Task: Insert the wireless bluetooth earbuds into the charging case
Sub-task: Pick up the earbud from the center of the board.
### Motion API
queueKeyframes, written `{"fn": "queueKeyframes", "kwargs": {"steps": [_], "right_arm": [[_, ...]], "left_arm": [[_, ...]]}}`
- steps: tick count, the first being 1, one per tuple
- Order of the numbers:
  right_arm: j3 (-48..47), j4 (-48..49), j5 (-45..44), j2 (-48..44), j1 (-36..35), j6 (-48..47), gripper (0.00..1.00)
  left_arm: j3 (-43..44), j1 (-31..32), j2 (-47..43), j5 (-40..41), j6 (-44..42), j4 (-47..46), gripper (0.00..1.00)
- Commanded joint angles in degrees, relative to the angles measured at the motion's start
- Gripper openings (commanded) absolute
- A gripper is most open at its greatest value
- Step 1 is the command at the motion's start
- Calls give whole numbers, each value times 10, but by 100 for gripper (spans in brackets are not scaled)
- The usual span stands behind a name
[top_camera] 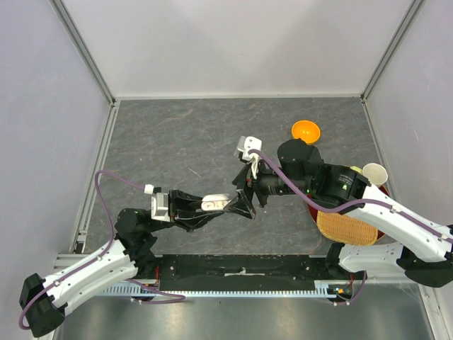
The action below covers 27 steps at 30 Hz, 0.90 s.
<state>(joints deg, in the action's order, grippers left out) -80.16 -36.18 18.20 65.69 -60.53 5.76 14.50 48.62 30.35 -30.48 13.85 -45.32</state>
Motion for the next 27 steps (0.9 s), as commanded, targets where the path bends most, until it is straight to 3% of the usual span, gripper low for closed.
{"fn": "queueKeyframes", "kwargs": {"steps": [1,14,27], "right_arm": [[1,39,-8,4,0,5,86],[3,48,-65,15,2,12,78],[2,62,-38,-13,2,7,83]], "left_arm": [[-2,2,-1,-11,-21,-24,2],[-6,1,0,-51,-14,-78,2],[-18,1,-7,-14,-15,-66,2]]}}
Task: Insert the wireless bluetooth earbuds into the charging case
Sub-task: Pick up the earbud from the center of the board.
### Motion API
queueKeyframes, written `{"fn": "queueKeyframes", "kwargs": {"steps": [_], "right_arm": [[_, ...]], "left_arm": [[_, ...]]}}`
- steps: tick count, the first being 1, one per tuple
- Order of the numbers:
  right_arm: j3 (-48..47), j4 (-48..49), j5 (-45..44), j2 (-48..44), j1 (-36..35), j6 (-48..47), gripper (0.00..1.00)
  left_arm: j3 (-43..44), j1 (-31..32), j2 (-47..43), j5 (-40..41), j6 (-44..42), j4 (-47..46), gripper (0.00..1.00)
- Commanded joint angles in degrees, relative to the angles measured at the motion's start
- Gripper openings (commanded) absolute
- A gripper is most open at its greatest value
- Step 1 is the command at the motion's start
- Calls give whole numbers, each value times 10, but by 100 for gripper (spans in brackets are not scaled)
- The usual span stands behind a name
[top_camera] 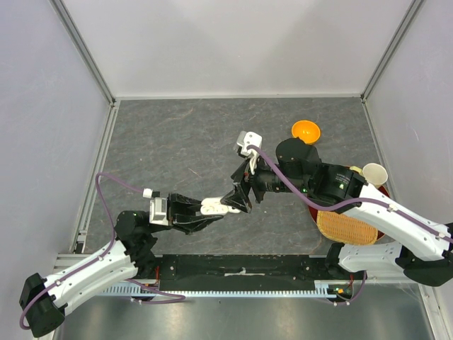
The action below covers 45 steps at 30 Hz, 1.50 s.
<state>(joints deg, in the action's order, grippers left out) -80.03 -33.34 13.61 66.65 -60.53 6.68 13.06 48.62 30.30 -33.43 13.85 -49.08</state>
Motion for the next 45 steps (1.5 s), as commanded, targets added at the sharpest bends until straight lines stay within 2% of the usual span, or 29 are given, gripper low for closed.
{"fn": "queueKeyframes", "kwargs": {"steps": [1,8,12,14,22,26,30,34,38,39,42,45], "right_arm": [[0,35,9,-25,2,-3,84],[5,41,2,-48,2,-4,87],[14,43,-80,-64,15,7,88],[21,43,-91,-72,32,12,87],[83,41,-31,-80,205,40,77],[118,47,46,-42,289,60,73],[167,75,80,17,372,94,70],[180,74,58,98,391,137,80],[183,84,47,109,391,150,92],[182,84,19,107,391,155,98],[168,71,-3,116,392,160,98],[127,30,-17,165,392,167,98]], "left_arm": [[-4,1,-8,16,-16,-28,2],[-4,1,-7,21,-18,-24,2],[-4,1,-9,21,-19,-21,2],[-4,1,-13,21,-19,-17,2],[-4,2,-40,27,-25,8,2],[-4,1,-54,27,-29,25,2],[-4,1,-67,28,-31,35,2],[-4,2,-80,28,-35,51,2],[-8,1,-95,39,-42,63,2],[-8,1,-96,40,-44,71,2],[-3,1,-103,41,-51,87,2],[-4,2,-104,43,-54,88,2]]}}
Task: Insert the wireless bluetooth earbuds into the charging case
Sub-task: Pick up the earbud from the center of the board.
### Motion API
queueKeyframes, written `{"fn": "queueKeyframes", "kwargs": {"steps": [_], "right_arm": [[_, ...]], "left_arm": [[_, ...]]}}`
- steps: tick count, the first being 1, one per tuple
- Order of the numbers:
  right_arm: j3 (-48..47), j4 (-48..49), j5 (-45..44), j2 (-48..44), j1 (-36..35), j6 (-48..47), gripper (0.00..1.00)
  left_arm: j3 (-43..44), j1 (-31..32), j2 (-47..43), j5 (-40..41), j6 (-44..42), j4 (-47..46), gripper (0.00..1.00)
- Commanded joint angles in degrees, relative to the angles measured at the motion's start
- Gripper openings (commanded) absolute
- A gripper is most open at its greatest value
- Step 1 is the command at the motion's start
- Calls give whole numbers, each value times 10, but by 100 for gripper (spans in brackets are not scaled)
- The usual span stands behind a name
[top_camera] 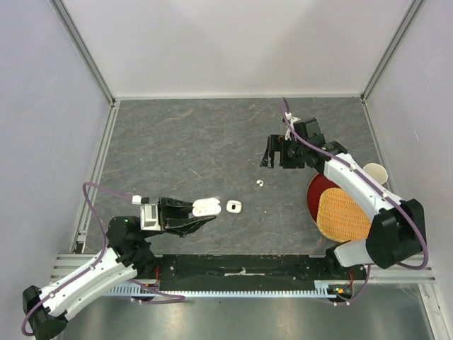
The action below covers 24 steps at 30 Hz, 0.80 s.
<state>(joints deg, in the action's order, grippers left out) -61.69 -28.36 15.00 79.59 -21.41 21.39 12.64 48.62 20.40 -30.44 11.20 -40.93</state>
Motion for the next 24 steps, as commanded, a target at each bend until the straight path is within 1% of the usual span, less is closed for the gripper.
{"fn": "queueKeyframes", "kwargs": {"steps": [1,3,4,6,8,9,10,13,15,16,18,20,21,24], "right_arm": [[-65,-28,-41,44,1,20,98],[-91,-57,-70,66,1,23,98],[-99,-76,-105,71,1,25,98],[-108,-76,-131,65,1,22,98],[-87,-43,-165,44,1,25,98],[-78,-27,-168,20,0,16,98],[-66,-10,-168,7,1,3,98],[-6,86,-168,-54,1,-70,98],[33,116,-205,-96,1,-93,98],[39,126,-218,-106,1,-95,98],[29,116,-241,-114,1,-85,98],[17,99,-205,-109,5,-86,98],[16,100,-177,-101,6,-71,98],[18,109,-132,-72,9,-50,98]], "left_arm": [[0,1,-3,13,-29,7,2],[2,2,-2,13,-29,7,2],[3,1,0,12,-30,10,2],[5,1,-2,10,-33,17,2],[6,1,-5,10,-36,25,2],[7,1,-5,10,-38,29,2],[8,1,-6,10,-40,32,2],[7,2,-6,13,-44,35,2],[9,1,-5,13,-46,34,2],[10,1,-4,12,-46,34,2],[11,1,-2,10,-46,34,2],[12,2,0,10,-46,33,2],[12,2,1,10,-45,32,2],[15,1,2,6,-45,35,2]]}}
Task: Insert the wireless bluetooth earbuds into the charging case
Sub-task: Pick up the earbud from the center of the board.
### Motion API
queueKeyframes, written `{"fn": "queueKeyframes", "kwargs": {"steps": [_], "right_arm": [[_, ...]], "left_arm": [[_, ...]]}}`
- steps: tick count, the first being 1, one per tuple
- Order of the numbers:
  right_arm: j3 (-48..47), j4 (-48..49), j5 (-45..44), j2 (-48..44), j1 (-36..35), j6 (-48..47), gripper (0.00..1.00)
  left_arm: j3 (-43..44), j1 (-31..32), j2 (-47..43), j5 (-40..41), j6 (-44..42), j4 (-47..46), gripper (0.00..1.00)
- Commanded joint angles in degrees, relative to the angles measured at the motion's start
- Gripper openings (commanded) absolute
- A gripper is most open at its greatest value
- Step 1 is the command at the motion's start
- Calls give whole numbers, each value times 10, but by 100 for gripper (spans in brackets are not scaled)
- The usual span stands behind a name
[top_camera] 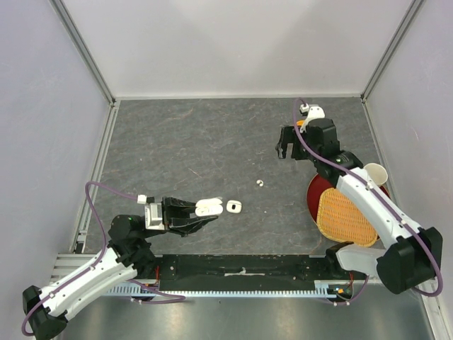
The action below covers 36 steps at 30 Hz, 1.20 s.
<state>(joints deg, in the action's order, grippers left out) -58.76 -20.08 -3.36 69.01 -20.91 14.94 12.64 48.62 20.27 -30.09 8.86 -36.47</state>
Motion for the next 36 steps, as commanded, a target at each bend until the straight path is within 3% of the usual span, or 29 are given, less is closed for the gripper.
{"fn": "queueKeyframes", "kwargs": {"steps": [1,8,11,17,19,31,36], "right_arm": [[-14,23,89,44,6,23,98],[-39,1,277,128,13,5,98],[-22,16,224,135,16,-4,98],[-24,19,223,195,31,-12,98],[-21,22,221,211,30,-18,91],[-8,30,197,276,30,-40,82],[-9,35,173,287,20,-33,87]], "left_arm": [[18,1,1,1,-22,-4,2],[16,1,-22,6,-20,14,2],[17,1,-25,6,-20,19,2],[16,1,-27,6,-17,21,2],[16,1,-26,4,-17,21,2],[12,1,-26,11,-17,23,2],[12,2,-22,13,-17,19,2]]}}
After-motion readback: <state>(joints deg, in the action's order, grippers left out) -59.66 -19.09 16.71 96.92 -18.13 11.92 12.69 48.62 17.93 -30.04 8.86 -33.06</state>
